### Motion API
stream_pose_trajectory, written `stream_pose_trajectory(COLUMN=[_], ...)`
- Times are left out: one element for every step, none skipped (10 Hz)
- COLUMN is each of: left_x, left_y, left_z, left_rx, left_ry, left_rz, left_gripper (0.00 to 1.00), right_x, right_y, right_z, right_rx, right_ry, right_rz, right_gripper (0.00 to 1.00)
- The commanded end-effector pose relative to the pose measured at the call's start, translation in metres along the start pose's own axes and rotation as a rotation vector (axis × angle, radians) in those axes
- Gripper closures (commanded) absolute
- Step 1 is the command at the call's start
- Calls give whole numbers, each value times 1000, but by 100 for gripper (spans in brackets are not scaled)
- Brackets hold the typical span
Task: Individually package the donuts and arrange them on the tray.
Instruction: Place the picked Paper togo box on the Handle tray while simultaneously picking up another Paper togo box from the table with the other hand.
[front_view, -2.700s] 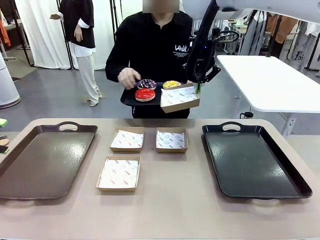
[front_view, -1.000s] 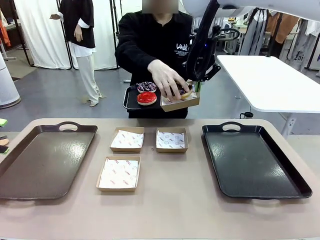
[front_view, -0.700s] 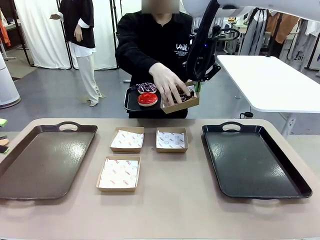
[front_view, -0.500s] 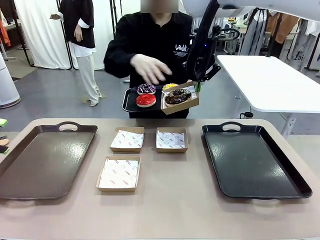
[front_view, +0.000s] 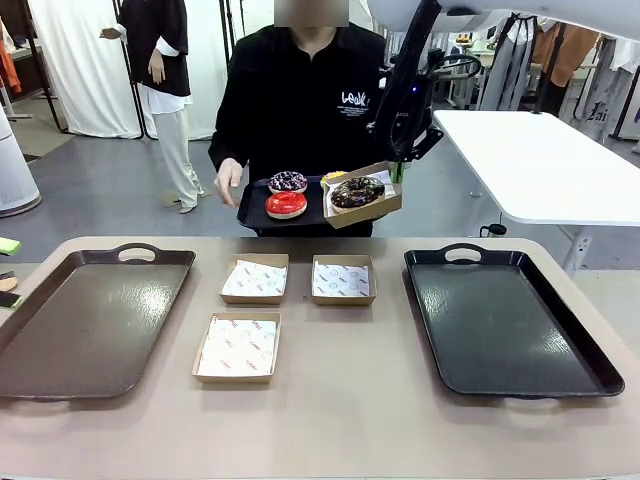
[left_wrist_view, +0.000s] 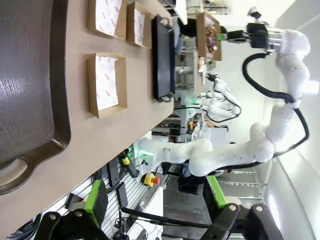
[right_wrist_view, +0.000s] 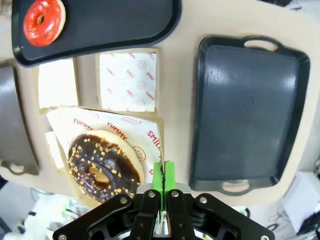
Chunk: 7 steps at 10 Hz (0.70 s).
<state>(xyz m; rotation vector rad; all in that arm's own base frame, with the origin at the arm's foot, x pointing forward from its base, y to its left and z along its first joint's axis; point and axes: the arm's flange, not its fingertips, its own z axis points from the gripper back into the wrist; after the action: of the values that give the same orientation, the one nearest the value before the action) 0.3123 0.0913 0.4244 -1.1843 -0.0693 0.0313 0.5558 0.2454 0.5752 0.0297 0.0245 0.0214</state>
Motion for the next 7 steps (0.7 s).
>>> stream_pose_trajectory(left_x=[17,25,36,42,49,58,62], left_y=[-48,-77,-107,-133,-154,-173,-188], left_z=[-12,-20,-33,-49,-68,-89,-111], left_rx=[211,301,408,497,578,663,724], left_ry=[95,140,187,219,259,283,281], left_rz=[64,84,82,86,94,109,105], left_gripper=[0,0,0,0,0,0,0], right_x=[-35,-51,-62,-71,-77,-81,-85], right_y=[-56,-82,-108,-133,-155,-174,-188], right_z=[5,2,-4,-11,-21,-37,-52], right_rx=[9,1,4,-9,-1,24,34], right_ry=[-1,-21,-56,-66,-77,-84,-80], right_rz=[58,76,66,40,22,-2,-26], right_gripper=[99,99,99,99,99,99,99])
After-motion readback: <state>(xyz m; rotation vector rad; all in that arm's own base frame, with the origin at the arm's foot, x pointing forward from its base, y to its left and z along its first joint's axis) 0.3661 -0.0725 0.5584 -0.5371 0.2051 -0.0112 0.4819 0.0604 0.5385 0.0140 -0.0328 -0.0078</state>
